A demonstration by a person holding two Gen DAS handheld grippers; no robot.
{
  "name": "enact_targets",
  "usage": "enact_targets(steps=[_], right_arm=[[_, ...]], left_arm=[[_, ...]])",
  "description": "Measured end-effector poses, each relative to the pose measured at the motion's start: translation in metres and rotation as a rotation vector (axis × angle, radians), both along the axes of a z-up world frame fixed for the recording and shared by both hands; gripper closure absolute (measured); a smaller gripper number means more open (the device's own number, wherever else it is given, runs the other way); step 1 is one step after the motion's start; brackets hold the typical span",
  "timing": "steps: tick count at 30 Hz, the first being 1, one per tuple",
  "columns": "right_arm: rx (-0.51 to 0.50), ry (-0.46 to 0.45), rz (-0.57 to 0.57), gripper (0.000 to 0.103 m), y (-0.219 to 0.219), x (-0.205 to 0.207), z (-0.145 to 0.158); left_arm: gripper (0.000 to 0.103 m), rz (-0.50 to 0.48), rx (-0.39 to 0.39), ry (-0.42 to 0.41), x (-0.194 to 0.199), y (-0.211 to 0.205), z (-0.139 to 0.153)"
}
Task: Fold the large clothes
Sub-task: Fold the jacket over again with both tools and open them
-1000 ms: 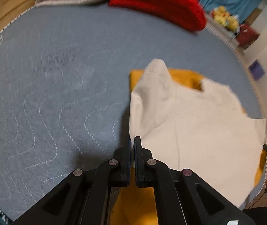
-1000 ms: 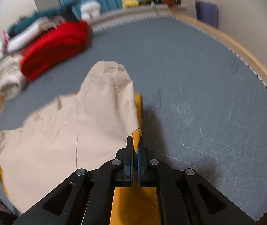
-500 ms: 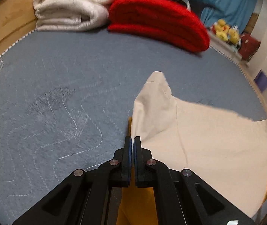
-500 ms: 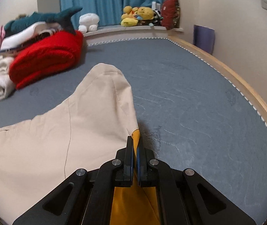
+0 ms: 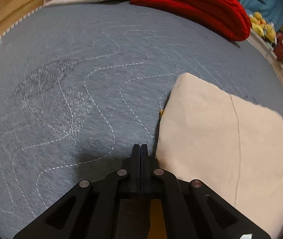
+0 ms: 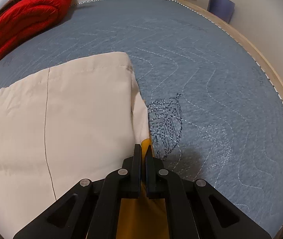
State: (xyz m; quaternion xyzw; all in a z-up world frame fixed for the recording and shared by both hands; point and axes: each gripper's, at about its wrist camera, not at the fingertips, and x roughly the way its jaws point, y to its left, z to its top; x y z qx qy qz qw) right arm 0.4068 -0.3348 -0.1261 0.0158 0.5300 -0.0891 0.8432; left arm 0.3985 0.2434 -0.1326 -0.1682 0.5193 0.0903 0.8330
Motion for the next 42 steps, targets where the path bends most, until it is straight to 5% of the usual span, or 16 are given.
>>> enact_targets(steps=[5,8,12,16,19,22,25,28,32,35,37,42], right_arm=[[0.049,-0.061,-0.038,0.086,-0.017,-0.011,0.031],[0.065,-0.151,-0.062,0.084,-0.023,-0.033,0.068],[0.134,-0.146,0.131,0.081,-0.009,-0.065,0.09],[0.099,0.035,0.403,0.081,0.02,-0.107,0.061],[0.007,0.208,0.42,0.082,0.006,-0.133,0.016],[0.066,0.231,0.337,0.085,-0.021,-0.142,0.017],[0.045,0.251,0.294,0.085,-0.033,-0.15,0.02],[-0.007,0.302,0.311,0.085,-0.033,-0.158,0.012],[-0.057,0.338,0.251,0.084,-0.038,-0.169,0.011],[-0.126,0.288,0.183,0.084,-0.039,-0.18,0.033],[-0.112,0.161,0.145,0.084,-0.033,-0.188,0.072],[0.022,-0.121,0.174,0.078,0.017,-0.23,0.148]], left_arm=[[0.102,-0.053,0.005,-0.121,-0.023,-0.012,0.062],[0.09,-0.188,-0.074,-0.154,-0.047,-0.036,0.086],[0.083,-0.514,-0.234,0.0,-0.081,-0.086,0.067],[0.08,-0.726,-0.057,0.12,-0.12,-0.114,0.036],[0.084,-0.638,-0.068,0.167,-0.131,-0.085,0.028],[0.091,-0.551,0.001,0.196,-0.141,-0.061,0.04],[0.095,-0.575,-0.071,0.213,-0.154,-0.057,0.048],[0.088,-0.591,0.075,0.363,-0.17,-0.058,0.018],[0.088,-0.517,0.174,0.329,-0.179,-0.061,0.043],[0.088,-0.488,0.198,0.196,-0.193,-0.077,0.088],[0.088,-0.423,0.158,0.091,-0.207,-0.081,0.121],[0.088,-0.218,-0.06,-0.081,-0.234,-0.086,0.141]])
